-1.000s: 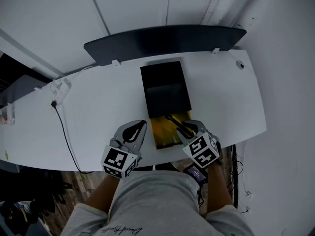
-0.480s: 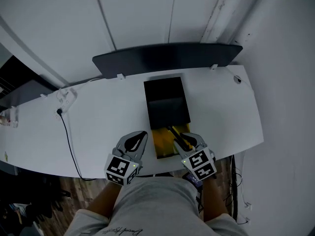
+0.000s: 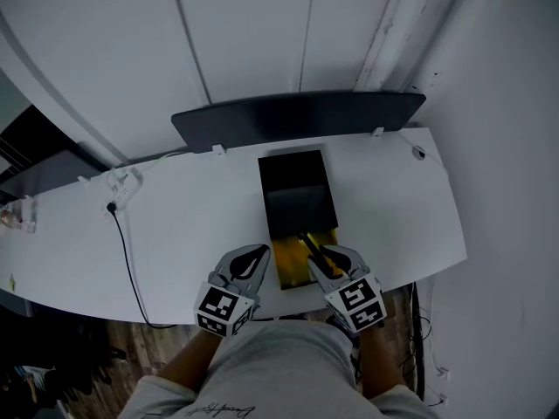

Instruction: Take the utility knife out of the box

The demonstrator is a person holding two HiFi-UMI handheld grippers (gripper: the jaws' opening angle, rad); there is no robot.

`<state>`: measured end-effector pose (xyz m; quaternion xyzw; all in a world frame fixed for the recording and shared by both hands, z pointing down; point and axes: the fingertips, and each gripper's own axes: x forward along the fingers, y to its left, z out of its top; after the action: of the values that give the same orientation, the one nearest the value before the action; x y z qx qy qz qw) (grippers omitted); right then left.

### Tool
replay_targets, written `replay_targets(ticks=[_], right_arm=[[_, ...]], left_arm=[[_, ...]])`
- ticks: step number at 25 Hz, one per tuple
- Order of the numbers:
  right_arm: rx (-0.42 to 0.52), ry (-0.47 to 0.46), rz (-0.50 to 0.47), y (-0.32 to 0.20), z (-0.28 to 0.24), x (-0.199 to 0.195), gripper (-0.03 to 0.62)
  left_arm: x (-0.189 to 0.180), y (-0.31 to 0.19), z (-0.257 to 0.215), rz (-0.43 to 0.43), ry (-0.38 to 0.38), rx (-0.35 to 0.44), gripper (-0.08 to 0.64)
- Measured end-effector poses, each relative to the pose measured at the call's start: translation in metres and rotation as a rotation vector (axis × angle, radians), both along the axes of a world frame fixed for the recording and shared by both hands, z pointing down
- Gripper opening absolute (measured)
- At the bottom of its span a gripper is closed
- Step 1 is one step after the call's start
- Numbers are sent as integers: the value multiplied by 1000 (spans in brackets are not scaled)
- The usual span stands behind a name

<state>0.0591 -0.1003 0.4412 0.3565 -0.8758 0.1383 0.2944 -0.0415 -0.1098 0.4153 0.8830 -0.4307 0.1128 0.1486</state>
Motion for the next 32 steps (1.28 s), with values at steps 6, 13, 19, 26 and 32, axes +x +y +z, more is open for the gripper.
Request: replay_targets(ticks=[6, 13, 19, 26, 32], right_arm=[[19, -29, 7, 2, -12, -3, 130], [22, -30, 3, 3, -11, -6, 131], [16, -25, 8, 6, -9, -4, 130], [13, -26, 13, 8, -9, -5, 130], [12, -30, 19, 8, -9, -5, 130]], left_arm=[[3, 2, -3, 7, 5, 7, 0], [7, 1, -8, 18, 1, 16, 0], [7, 4, -8, 18, 0, 17, 0], [9, 6, -7, 24, 3, 12, 0], [8, 6, -7, 24, 5, 13, 1]])
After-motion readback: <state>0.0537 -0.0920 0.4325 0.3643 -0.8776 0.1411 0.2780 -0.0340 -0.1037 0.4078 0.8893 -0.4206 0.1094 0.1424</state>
